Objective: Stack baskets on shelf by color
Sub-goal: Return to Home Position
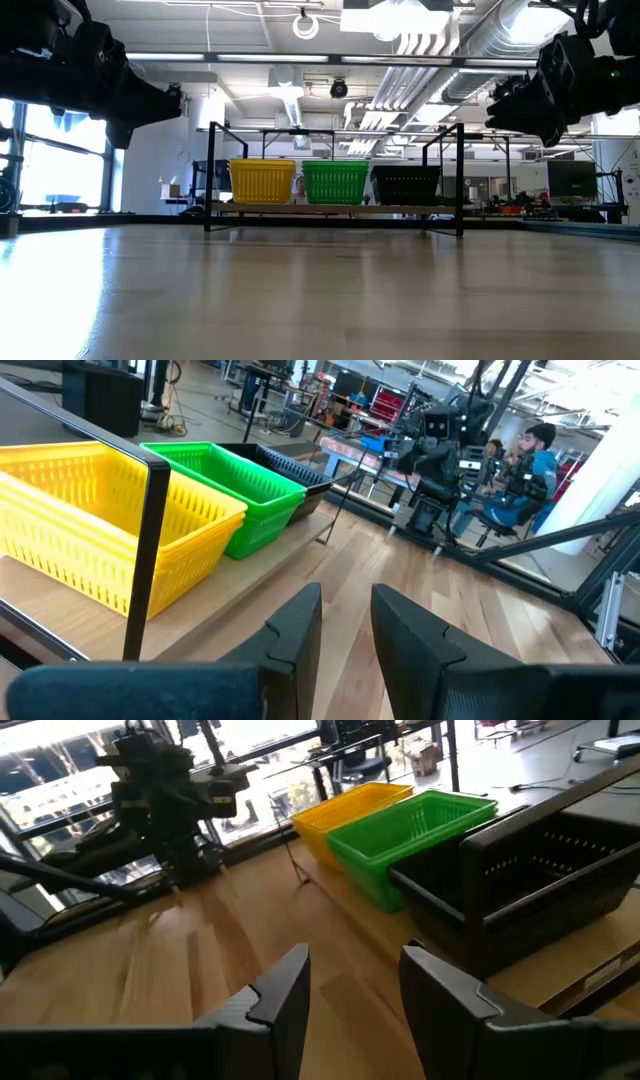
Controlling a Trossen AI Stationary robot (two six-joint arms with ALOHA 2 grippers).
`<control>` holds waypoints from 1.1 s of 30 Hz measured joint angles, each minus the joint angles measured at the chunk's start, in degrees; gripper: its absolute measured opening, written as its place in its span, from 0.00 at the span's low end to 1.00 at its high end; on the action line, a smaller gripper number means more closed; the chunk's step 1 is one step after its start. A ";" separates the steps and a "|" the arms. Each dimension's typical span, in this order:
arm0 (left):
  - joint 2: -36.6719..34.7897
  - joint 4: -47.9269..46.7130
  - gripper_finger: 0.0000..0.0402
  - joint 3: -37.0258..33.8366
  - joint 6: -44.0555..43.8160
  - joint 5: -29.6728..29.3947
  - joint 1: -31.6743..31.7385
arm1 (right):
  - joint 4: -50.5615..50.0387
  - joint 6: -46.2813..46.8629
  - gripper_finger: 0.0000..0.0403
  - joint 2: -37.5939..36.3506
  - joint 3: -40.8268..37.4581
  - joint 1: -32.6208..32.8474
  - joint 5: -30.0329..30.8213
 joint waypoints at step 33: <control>0.00 0.02 0.20 0.02 -0.05 0.02 0.00 | -1.57 -0.23 0.35 -2.40 -2.18 0.00 -1.59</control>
